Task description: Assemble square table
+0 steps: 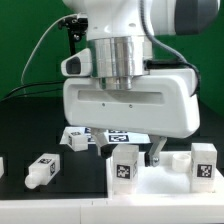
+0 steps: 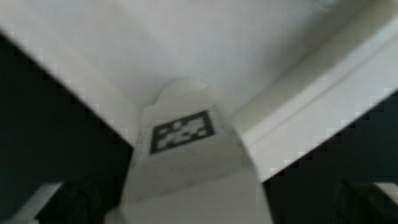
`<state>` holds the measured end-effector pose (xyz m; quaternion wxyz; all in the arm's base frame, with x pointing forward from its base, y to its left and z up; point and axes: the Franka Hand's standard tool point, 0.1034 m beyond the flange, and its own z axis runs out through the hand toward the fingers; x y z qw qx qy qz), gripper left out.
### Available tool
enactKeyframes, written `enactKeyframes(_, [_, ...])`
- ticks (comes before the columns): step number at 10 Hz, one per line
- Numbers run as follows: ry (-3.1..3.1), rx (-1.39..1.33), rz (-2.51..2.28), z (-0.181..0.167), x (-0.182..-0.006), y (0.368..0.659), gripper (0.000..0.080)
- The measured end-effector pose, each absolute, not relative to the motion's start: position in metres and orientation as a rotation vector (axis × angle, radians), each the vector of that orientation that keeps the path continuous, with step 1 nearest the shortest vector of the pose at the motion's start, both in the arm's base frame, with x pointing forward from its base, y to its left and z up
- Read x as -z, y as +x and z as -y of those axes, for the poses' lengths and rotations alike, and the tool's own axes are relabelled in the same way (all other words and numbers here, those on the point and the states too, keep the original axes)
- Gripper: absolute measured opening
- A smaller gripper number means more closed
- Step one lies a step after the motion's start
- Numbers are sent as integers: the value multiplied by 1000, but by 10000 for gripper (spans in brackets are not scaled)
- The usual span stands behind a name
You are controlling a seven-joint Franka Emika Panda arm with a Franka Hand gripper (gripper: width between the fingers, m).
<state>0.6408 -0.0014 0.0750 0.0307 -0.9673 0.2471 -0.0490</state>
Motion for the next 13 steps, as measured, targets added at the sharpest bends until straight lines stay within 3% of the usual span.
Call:
enactKeyframes(1, [-2968,148,-801,1,-75,641,649])
enactKeyframes(3, [-2963,148,-820,1,-75,640,382])
enactKeyframes(4, [-2929,143,-924,2,-74,640,288])
enactKeyframes(13, [-1976,-15,-2262,7,-74,635,288])
